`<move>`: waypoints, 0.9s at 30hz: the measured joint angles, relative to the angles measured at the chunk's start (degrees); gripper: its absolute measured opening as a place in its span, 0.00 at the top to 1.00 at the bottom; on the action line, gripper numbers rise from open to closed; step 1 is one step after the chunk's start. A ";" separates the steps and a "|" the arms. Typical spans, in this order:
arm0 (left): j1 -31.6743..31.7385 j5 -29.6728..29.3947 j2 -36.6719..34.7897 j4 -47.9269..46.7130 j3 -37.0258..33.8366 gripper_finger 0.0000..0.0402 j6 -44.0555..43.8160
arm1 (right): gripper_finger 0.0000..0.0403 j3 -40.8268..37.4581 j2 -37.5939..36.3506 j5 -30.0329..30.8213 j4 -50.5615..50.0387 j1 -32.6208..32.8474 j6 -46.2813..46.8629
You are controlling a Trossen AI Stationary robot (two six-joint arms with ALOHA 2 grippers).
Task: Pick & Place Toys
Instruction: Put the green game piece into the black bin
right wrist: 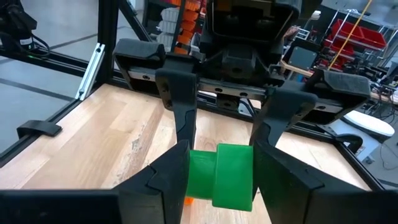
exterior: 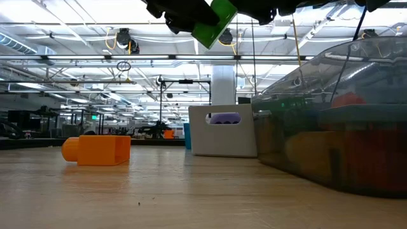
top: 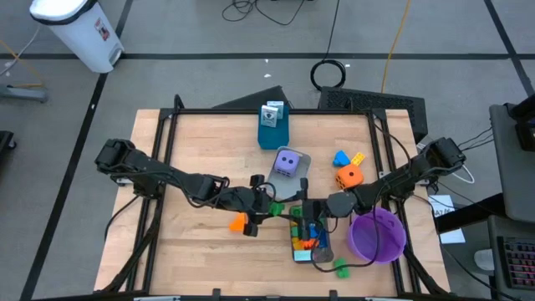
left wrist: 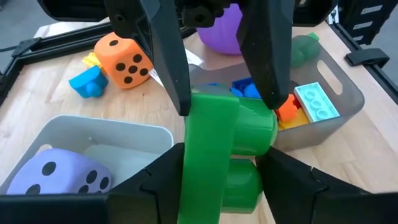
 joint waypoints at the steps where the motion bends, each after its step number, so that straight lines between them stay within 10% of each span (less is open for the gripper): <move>1: 0.09 -0.03 0.00 0.03 0.00 0.52 -0.02 | 0.59 0.00 0.00 0.01 -0.10 0.00 0.00; 27: 1.25 -0.43 0.00 2.47 0.11 0.59 -2.35 | 0.37 -0.02 0.15 -3.26 -1.83 -1.51 2.22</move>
